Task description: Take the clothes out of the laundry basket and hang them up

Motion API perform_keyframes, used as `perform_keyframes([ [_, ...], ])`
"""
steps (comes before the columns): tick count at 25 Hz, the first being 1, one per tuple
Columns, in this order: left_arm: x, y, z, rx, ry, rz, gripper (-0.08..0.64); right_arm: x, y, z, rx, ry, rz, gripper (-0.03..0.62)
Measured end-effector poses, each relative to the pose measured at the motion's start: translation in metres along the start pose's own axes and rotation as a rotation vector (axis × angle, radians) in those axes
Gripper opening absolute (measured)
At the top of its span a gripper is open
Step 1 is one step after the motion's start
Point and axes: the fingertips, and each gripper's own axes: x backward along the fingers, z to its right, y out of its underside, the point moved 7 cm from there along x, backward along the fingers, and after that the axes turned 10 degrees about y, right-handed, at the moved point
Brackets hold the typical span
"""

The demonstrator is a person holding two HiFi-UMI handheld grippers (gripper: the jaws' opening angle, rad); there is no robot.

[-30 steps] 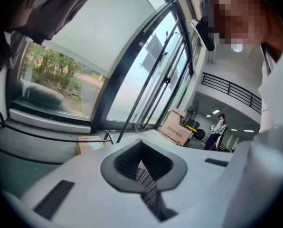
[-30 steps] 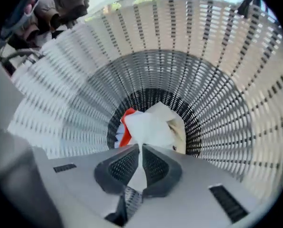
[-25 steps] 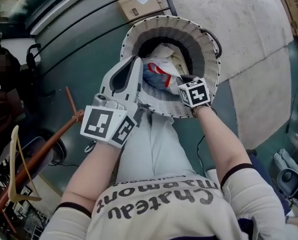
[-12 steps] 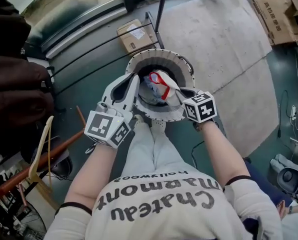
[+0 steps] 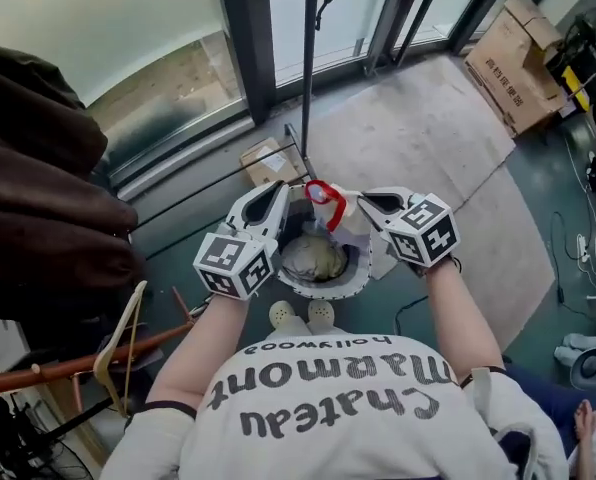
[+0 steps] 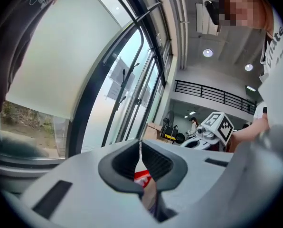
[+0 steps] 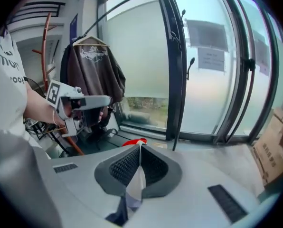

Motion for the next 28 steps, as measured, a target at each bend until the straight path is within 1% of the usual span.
perform_keyframes([
  [3, -0.01, -0.006, 0.008, -0.008, 0.057, -0.041, 0.012, 0.034, -0.031, 0.006, -0.008, 0.019, 0.077, 0.029],
  [4, -0.013, -0.008, 0.01, -0.013, 0.08, -0.056, 0.025, 0.045, -0.041, 0.009, -0.008, 0.029, 0.111, 0.029],
  [5, -0.018, -0.009, 0.013, -0.017, 0.103, -0.067, 0.057, 0.056, -0.052, 0.012, -0.007, 0.041, 0.149, 0.029],
  [7, -0.027, -0.012, 0.018, -0.015, 0.144, -0.085, 0.089, 0.082, -0.072, 0.018, -0.005, 0.06, 0.235, 0.029],
  [8, -0.032, -0.013, 0.021, -0.01, 0.162, -0.093, 0.114, 0.095, -0.082, 0.02, -0.002, 0.063, 0.28, 0.029],
  [10, -0.039, -0.017, 0.025, 0.003, 0.199, -0.102, 0.189, 0.12, -0.1, 0.02, 0.012, 0.058, 0.369, 0.029],
  [11, -0.042, -0.02, 0.026, 0.002, 0.22, -0.101, 0.207, 0.132, -0.11, 0.019, 0.024, 0.051, 0.41, 0.029],
  [12, -0.046, -0.025, 0.027, -0.012, 0.241, -0.099, 0.219, 0.142, -0.118, 0.016, 0.039, 0.042, 0.448, 0.029],
  [14, -0.055, -0.034, 0.027, -0.074, 0.282, -0.101, 0.224, 0.159, -0.13, 0.008, 0.064, 0.02, 0.511, 0.029],
  [16, -0.064, -0.045, 0.03, -0.122, 0.338, -0.108, 0.235, 0.171, -0.135, 0.002, 0.071, 0.003, 0.554, 0.029],
  [18, -0.074, -0.061, 0.039, -0.129, 0.404, -0.099, 0.228, 0.18, -0.135, 0.003, 0.069, 0.006, 0.571, 0.029],
  [19, -0.079, -0.071, 0.047, -0.126, 0.426, -0.088, 0.168, 0.184, -0.135, 0.007, 0.064, 0.016, 0.567, 0.031],
  [20, -0.084, -0.08, 0.055, -0.121, 0.431, -0.07, 0.031, 0.187, -0.134, 0.015, 0.056, 0.028, 0.558, 0.029],
  [22, -0.093, -0.098, 0.069, -0.104, 0.414, -0.026, 0.02, 0.193, -0.131, 0.031, 0.031, 0.051, 0.533, 0.031],
  [25, -0.089, -0.119, 0.084, -0.097, 0.386, 0.041, 0.018, 0.19, -0.115, 0.046, -0.021, 0.069, 0.502, 0.031],
  [28, -0.08, -0.138, 0.094, -0.092, 0.339, 0.093, 0.018, 0.18, -0.099, 0.054, -0.078, 0.052, 0.492, 0.031],
])
